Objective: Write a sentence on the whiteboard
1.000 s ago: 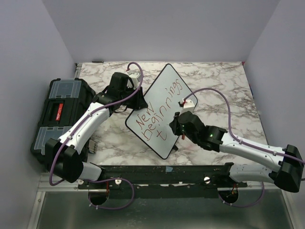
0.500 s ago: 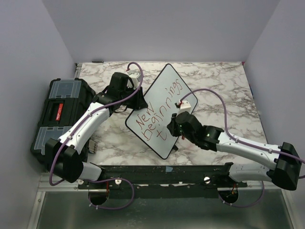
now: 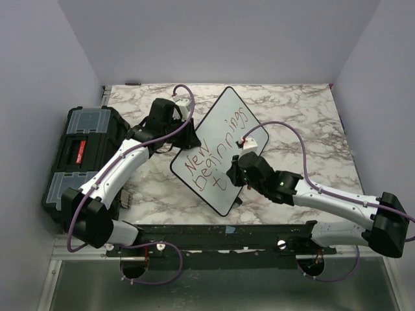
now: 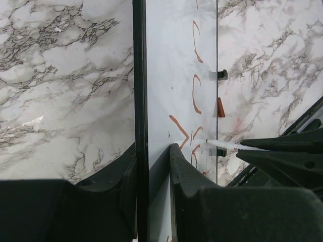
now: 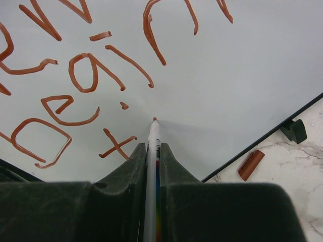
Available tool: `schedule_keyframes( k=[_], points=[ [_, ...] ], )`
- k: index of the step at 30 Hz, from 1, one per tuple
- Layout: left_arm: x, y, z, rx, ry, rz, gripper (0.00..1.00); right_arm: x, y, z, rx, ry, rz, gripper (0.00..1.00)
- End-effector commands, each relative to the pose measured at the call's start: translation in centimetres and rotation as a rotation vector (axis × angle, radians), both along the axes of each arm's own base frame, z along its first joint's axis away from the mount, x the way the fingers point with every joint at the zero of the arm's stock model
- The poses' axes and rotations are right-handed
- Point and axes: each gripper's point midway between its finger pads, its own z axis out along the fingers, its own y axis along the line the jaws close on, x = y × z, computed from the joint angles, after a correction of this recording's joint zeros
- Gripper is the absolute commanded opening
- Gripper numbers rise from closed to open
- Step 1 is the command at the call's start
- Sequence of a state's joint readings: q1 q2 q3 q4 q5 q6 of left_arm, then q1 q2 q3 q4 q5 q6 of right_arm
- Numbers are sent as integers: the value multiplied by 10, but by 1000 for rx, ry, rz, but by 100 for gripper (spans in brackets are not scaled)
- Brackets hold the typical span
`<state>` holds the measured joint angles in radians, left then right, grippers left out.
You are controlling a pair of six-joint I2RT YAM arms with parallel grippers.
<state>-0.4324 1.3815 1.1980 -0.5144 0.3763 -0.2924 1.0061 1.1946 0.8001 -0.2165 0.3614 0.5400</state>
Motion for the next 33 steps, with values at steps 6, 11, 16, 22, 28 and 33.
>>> schedule_keyframes(
  k=[6,11,16,22,28,33],
  points=[
    [-15,24,-45,224,21,-48,0,-23,2,-30,-28,88,107,1],
    [-15,23,-46,227,23,-50,0,-26,-4,-34,-42,95,103,1],
    [-15,23,-46,230,23,-50,0,-28,-9,-39,-53,104,97,1],
    [-15,23,-46,230,24,-50,0,-26,-20,-44,-81,98,51,1],
    [-16,23,-48,233,28,-51,0,-18,-27,-39,-104,70,1,1],
    [-15,23,-47,234,26,-51,0,-8,-29,-31,-122,37,-38,1]
  ],
)
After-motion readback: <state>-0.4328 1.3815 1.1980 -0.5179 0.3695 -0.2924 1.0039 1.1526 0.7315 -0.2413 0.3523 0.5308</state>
